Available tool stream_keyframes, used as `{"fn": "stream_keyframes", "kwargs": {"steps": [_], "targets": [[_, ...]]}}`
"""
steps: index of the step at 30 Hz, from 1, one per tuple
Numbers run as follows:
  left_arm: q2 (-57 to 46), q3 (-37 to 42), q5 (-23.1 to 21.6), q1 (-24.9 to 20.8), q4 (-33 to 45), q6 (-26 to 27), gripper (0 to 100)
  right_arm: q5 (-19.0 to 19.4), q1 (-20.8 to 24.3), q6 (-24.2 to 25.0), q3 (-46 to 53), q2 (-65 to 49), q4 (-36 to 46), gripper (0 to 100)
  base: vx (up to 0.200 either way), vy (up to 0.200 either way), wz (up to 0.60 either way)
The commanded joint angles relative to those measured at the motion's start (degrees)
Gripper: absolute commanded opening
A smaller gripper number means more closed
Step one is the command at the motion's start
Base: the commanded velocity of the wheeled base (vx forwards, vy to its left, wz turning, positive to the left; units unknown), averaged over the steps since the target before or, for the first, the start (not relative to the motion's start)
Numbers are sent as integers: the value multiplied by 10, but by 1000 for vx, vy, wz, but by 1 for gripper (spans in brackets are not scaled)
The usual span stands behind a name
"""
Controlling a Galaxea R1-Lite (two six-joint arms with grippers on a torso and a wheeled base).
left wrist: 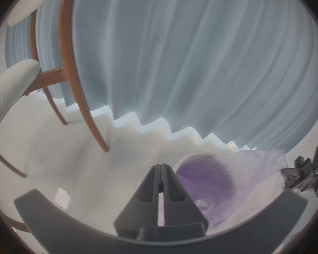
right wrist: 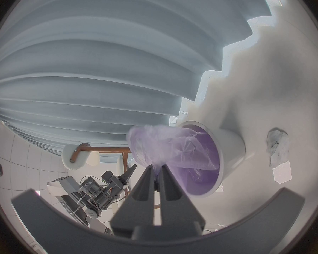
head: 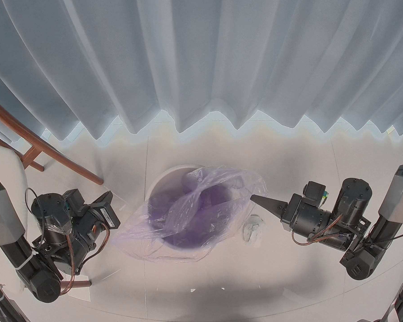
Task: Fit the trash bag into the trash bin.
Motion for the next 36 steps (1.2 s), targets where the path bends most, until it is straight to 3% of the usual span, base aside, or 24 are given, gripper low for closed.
{"fn": "stream_keyframes", "kwargs": {"steps": [1,5,8,13,15,19,22,25,33,34,36], "targets": [[-39,52,-91,-16,-1,-12,0,1,5,1,4,-20,-7,0,0,0,0],[-62,78,-169,-11,-1,-40,0,2,5,1,4,-20,-7,0,0,0,0],[-63,60,-171,-11,-1,-81,0,1,5,1,4,-20,-7,0,0,0,0],[-47,-1,-163,-4,-1,-230,0,1,4,0,3,-22,-7,0,0,0,0],[-50,6,-161,-3,-1,-255,0,1,4,0,4,-24,-7,0,0,0,0],[-72,49,-170,8,-1,-229,0,1,4,-1,4,-24,-7,0,0,0,0],[-94,105,-176,-19,-1,-211,0,1,4,-2,4,-26,-7,0,0,0,0],[-109,115,-173,-18,20,-182,0,0,2,-3,4,-24,-7,0,0,0,0],[-50,115,-67,-48,36,-198,0,0,3,-4,4,-21,-7,0,0,0,0],[-18,115,-27,-51,33,-219,0,0,4,-4,4,-23,-8,0,0,0,0],[8,115,-20,-52,28,-216,0,0,4,-4,4,-26,-8,0,0,0,0]]}}
